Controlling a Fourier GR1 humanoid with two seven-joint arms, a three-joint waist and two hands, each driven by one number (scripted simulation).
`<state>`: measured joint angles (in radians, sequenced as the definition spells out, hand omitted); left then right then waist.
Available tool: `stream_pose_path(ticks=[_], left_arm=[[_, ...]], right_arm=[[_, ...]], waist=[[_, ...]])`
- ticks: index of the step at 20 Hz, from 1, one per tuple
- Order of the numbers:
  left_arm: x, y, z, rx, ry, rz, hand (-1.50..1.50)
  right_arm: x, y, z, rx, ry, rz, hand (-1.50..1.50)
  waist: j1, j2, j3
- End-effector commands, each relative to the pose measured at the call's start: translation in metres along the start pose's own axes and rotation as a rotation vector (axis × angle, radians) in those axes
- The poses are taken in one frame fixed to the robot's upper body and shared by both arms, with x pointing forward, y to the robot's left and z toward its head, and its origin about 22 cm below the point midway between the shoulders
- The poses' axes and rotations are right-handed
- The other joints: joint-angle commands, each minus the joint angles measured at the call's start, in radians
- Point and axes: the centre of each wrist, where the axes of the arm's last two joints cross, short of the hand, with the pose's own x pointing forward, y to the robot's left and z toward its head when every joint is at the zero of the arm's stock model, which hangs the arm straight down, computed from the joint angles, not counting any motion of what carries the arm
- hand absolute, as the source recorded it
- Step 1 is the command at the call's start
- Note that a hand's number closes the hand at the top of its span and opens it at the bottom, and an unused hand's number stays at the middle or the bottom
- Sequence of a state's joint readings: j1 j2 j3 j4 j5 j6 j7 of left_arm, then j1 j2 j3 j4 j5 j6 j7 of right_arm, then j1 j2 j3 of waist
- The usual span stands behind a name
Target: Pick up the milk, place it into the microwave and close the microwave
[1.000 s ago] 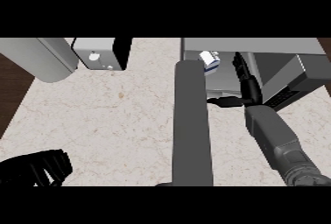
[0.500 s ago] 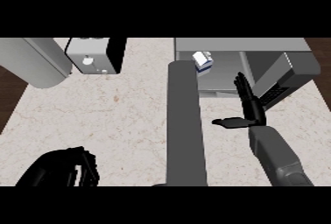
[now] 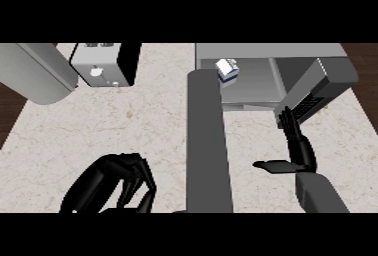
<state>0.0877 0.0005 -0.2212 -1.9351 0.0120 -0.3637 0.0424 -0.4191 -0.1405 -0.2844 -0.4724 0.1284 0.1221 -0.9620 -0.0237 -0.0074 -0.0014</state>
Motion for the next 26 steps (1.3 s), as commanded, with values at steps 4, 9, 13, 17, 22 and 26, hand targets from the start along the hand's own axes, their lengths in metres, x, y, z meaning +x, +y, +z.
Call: stream_pose_path(ticks=[4,9,13,17,22,26], left_arm=[[-0.032,-0.018,-0.05,-0.119,0.009,-0.088,1.5],[-0.061,-0.056,-0.067,-0.227,0.112,-0.131,1.5],[-0.099,-0.057,-0.076,-0.214,0.153,-0.149,1.5],[-0.122,-0.085,-0.076,-0.225,0.14,-0.23,1.5],[-0.142,-0.1,-0.072,-0.127,0.06,-0.22,1.5],[-0.144,-0.101,-0.086,-0.091,0.037,-0.206,1.5]], right_arm=[[0.006,-0.038,0.057,0.009,-0.01,0.002,-1.5],[0.022,-0.051,0.081,0.017,-0.037,0.009,-1.5],[0.039,-0.068,0.101,0.049,-0.087,0.032,-1.5],[0.062,-0.079,0.103,0.102,-0.124,0.009,-1.5],[0.089,-0.071,0.075,0.126,-0.174,-0.062,-1.5],[0.103,-0.064,0.079,0.157,-0.206,-0.093,-1.5]], waist=[[-0.012,0.004,-0.001],[-0.023,0.004,-0.001],[-0.018,0.008,-0.001],[-0.034,0.01,-0.001],[-0.047,0.015,-0.003],[-0.075,0.019,-0.003]])
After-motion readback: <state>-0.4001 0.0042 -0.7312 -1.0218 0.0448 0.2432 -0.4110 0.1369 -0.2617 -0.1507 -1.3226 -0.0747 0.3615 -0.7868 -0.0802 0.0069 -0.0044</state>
